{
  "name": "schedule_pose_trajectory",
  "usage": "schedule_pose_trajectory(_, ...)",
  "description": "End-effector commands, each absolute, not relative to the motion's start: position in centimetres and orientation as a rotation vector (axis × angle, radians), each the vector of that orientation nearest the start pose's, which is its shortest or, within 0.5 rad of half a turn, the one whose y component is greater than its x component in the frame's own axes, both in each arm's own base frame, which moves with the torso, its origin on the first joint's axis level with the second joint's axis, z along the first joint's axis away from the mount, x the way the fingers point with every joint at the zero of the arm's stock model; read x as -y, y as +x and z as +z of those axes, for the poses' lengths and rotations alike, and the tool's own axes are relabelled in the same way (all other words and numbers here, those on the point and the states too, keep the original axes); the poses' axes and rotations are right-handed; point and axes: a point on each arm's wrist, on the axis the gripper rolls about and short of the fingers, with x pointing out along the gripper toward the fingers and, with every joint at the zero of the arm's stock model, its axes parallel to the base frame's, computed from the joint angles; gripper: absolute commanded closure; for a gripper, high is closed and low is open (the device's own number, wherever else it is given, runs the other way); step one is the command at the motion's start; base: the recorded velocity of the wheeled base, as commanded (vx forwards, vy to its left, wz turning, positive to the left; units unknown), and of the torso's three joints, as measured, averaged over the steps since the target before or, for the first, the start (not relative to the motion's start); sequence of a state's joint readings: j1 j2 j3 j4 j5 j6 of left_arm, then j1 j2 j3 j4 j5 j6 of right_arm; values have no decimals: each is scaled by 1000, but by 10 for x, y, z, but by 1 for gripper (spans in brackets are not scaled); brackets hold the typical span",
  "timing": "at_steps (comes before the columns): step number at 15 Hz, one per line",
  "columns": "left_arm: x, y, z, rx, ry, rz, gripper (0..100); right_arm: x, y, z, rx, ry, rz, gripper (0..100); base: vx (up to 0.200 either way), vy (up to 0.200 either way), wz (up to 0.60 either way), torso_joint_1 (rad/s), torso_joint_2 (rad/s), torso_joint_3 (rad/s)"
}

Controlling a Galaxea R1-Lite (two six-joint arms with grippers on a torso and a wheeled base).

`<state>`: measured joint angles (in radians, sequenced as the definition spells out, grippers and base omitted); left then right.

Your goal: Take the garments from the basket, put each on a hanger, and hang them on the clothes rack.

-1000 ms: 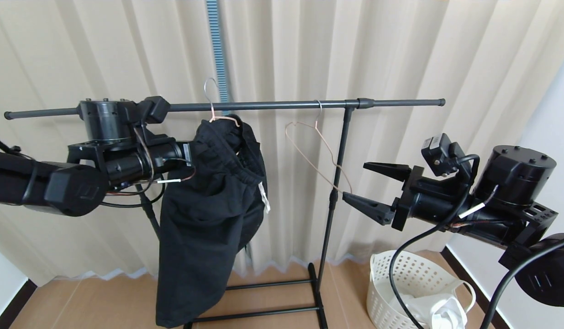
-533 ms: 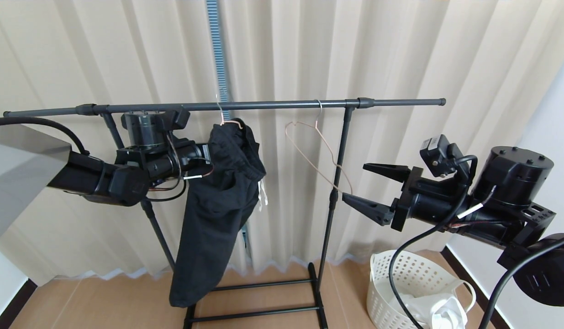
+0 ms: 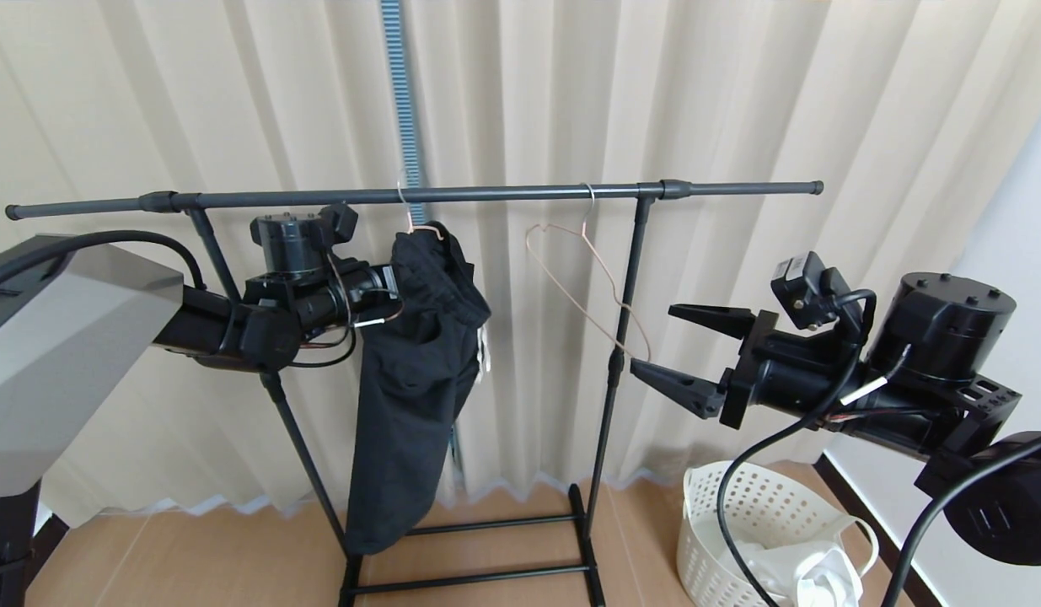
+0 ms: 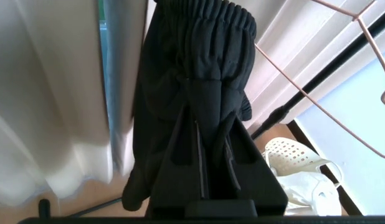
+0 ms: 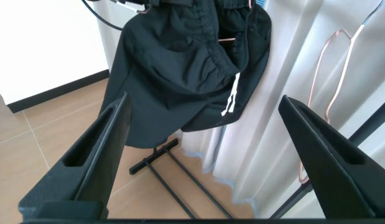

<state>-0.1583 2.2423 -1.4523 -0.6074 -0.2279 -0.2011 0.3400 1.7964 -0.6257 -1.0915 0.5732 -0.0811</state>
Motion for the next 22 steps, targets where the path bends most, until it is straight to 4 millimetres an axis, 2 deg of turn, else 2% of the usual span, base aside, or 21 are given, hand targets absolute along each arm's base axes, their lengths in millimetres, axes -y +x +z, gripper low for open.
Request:
schedule_pose_trajectory(1, 79, 463, 142, -217, -204, -366, 100, -113, 283, 152, -50, -65, 915, 0, 0, 0, 0, 0, 0, 0)
schedule_pose_trajectory(11, 76, 460, 131, -255, -206, -357, 100, -113, 285, 148, -58, -70, 916, 0, 0, 0, 0, 0, 0, 0)
schedule_pose_trajectory(12, 76, 460, 131, -257, -208, -359, 0, -113, 285, 148, -59, -71, 916, 0, 0, 0, 0, 0, 0, 0)
schedule_pose_trajectory(18, 75, 453, 134, -264, -210, -361, 0, -113, 285, 147, -62, -71, 916, 0, 0, 0, 0, 0, 0, 0)
schedule_pose_trajectory(22, 73, 439, 153, -243, -206, -365, 0, -113, 284, 149, -55, -70, 916, 0, 0, 0, 0, 0, 0, 0)
